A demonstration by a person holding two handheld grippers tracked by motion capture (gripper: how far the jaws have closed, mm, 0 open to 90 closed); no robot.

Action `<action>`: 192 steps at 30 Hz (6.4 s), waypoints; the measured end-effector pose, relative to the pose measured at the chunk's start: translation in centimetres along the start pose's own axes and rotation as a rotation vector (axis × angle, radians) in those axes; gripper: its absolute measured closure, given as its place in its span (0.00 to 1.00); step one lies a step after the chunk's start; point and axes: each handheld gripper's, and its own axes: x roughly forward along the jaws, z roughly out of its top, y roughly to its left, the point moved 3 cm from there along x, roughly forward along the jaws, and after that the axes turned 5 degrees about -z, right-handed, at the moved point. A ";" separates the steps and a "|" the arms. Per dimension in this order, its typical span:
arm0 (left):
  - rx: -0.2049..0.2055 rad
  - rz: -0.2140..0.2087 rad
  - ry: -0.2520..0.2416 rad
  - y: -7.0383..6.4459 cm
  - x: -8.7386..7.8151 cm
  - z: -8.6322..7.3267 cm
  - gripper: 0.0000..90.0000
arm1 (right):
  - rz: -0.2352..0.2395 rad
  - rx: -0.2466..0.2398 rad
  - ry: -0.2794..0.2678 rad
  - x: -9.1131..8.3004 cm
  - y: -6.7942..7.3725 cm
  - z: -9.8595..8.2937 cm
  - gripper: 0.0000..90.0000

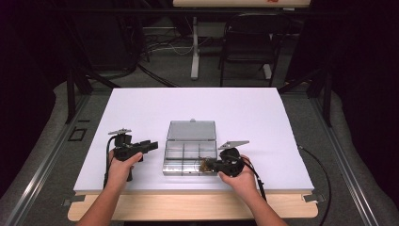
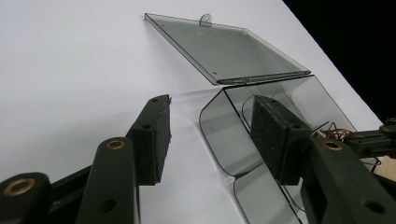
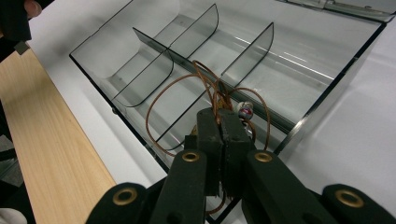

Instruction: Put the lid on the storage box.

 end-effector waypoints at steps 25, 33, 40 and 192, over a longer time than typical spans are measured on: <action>0.008 0.004 0.000 0.0 0.1 0.0 0.53 | -0.019 0.011 -0.122 -2.0 -0.2 0.5 0.74; 0.021 0.009 0.003 -0.1 0.2 0.1 0.53 | -0.025 0.016 -0.155 -2.5 -0.6 0.6 0.63; 0.024 0.009 0.009 -0.1 0.3 0.1 0.53 | -0.027 0.026 -0.164 -2.6 -1.0 0.5 0.53; -0.078 0.055 0.169 1.0 8.7 5.5 0.62 | -0.113 0.363 0.014 4.6 -9.3 9.1 0.62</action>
